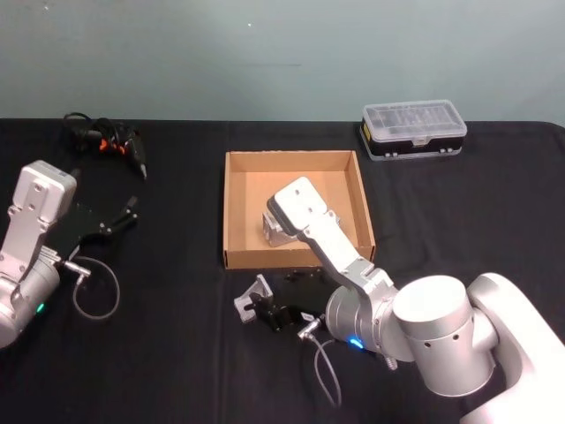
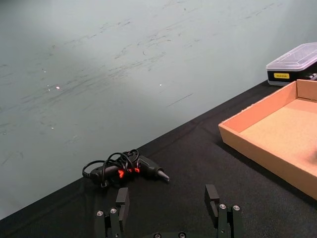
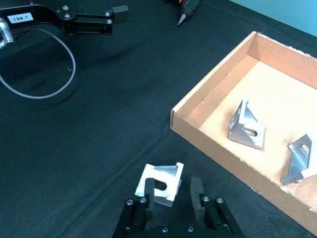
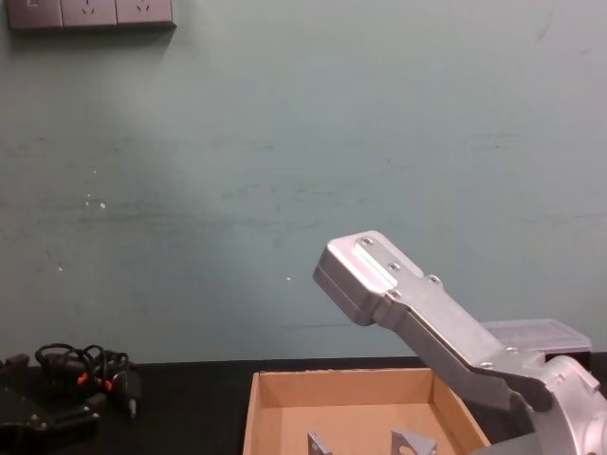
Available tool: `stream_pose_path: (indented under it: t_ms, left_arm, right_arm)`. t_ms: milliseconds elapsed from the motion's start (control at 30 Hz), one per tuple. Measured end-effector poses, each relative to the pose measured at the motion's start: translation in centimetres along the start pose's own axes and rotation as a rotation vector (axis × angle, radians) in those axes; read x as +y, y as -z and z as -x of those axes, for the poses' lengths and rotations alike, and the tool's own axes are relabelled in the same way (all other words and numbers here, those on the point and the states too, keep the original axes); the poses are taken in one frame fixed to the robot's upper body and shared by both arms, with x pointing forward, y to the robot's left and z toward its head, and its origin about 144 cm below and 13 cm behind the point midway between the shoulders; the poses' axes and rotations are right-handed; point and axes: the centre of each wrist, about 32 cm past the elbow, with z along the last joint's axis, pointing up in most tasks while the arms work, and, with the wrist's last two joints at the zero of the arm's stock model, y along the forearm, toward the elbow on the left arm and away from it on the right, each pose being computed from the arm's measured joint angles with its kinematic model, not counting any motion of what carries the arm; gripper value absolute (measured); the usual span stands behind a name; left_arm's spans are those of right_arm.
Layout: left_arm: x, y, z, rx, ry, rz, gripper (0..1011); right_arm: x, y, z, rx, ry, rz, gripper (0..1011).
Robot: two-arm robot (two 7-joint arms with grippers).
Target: Use one hand to pick up the angle iron from the table and place it into the box.
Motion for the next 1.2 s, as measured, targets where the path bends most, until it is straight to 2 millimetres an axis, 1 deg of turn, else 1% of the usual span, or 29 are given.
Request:
stream_pose_path:
  t_ms: [33, 67, 133, 233, 333, 433, 867, 1100, 1200]
  left_arm:
    - [0.0, 0.0, 0.0, 0.000, 0.000, 0.000, 1000]
    - [0.0, 0.0, 0.0, 0.000, 0.000, 0.000, 1000]
    - [0.0, 0.0, 0.0, 0.000, 0.000, 0.000, 1000]
    - [0.0, 0.0, 0.0, 0.000, 0.000, 0.000, 1000]
    - [0.0, 0.0, 0.0, 0.000, 0.000, 0.000, 1000]
    - [0.0, 0.0, 0.0, 0.000, 0.000, 0.000, 1000]
    - [0.0, 0.0, 0.0, 0.000, 0.000, 0.000, 1000]
    - [0.0, 0.0, 0.0, 0.000, 0.000, 0.000, 1000]
    - [0.0, 0.0, 0.0, 0.000, 0.000, 0.000, 1000]
  right_arm:
    - [0.0, 0.0, 0.0, -0.001, 0.002, 0.000, 435]
    - [0.0, 0.0, 0.0, -0.001, 0.002, 0.000, 435]
    - [0.0, 0.0, -0.1, -0.003, 0.003, 0.000, 335]
    - [0.0, 0.1, -0.1, -0.005, 0.005, -0.001, 255]
    - [-0.1, 0.1, -0.1, -0.007, 0.005, -0.002, 138]
    - [-0.1, 0.1, -0.1, -0.008, 0.004, -0.003, 78]
    - [-0.2, 0.0, -0.2, -0.016, 0.008, -0.012, 67]
    - [-1.1, -0.4, -0.5, -0.030, 0.023, -0.060, 67]
    - [-1.8, -0.5, -0.6, -0.050, 0.039, -0.100, 67]
